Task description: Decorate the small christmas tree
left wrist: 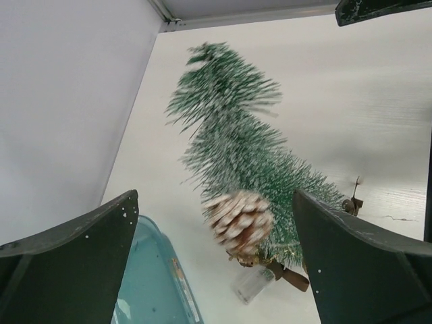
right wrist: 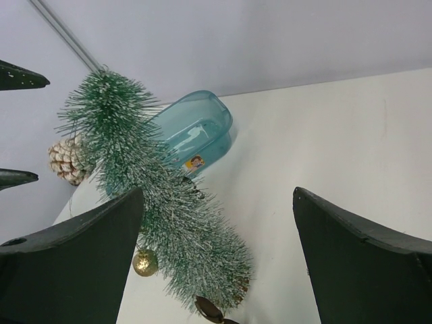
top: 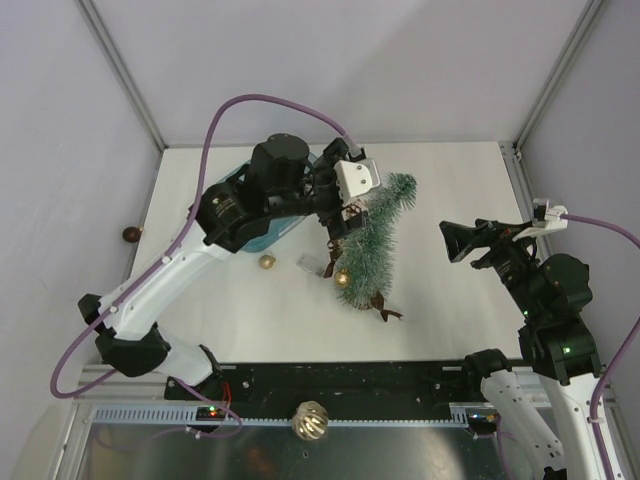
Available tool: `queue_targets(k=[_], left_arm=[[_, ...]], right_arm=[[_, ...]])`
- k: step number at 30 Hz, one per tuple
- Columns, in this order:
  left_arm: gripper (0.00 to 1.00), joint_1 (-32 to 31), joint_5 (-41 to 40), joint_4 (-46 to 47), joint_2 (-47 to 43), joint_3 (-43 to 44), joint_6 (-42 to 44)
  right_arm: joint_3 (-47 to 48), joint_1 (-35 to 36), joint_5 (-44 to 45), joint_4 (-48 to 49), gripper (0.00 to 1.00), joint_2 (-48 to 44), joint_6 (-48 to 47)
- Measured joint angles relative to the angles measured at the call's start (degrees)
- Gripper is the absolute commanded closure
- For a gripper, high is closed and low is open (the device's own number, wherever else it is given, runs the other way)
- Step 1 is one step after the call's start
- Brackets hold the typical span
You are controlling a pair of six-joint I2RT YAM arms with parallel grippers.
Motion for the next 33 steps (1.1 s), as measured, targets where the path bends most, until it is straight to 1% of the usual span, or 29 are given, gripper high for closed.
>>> queue_targets(k=[7,11,13,14,17,20,23,26,31,33], left_arm=[[0.00,2.3,-0.4,0.0,-2.4,1.0,-2.8],[0.00,5.9,-0.2,0.0,-4.7,3.5,-6.6],[0.00,9.6,0.1,0.2,-5.8,4.6,-9.3],[0.00,12.6,0.4,0.6,-6.5,4.7,-10.9],[0.00,24.0,1.1,1.4,-8.1,3.6,-15.9],[0.00,35.5,1.4,2.8,-9.6,-2.2,-20.9],[0.00,42.9,0.0,2.7,-10.2,-10.7,-25.0],[0.00,45.4,-3.1,1.6,-10.2,-19.1,-27.8],[0.00,45.7,-6.7,1.5,-13.2,-30.2,-29.7],[0.00,45.9,-7.1,1.5,-15.1,-32.7,-30.1]], right_arm=[[0.0,0.0,0.8,0.0,0.01,0.1,0.0],[0.0,0.0,1.4,0.0,0.01,0.5,0.0],[0.0,0.0,1.9,0.0,0.01,1.0,0.0],[0.0,0.0,2.1,-0.1,0.01,1.4,0.0],[0.0,0.0,3.0,-0.7,0.01,2.4,0.1],[0.0,0.0,4.2,-2.2,0.01,3.2,0.1],[0.0,0.0,5.3,-4.0,0.01,4.1,0.1],[0.3,0.0,5.9,-6.3,0.01,5.0,0.1],[1.9,0.0,6.4,-8.7,0.01,5.9,0.0],[2.4,0.0,6.4,-9.3,0.01,5.9,0.0]])
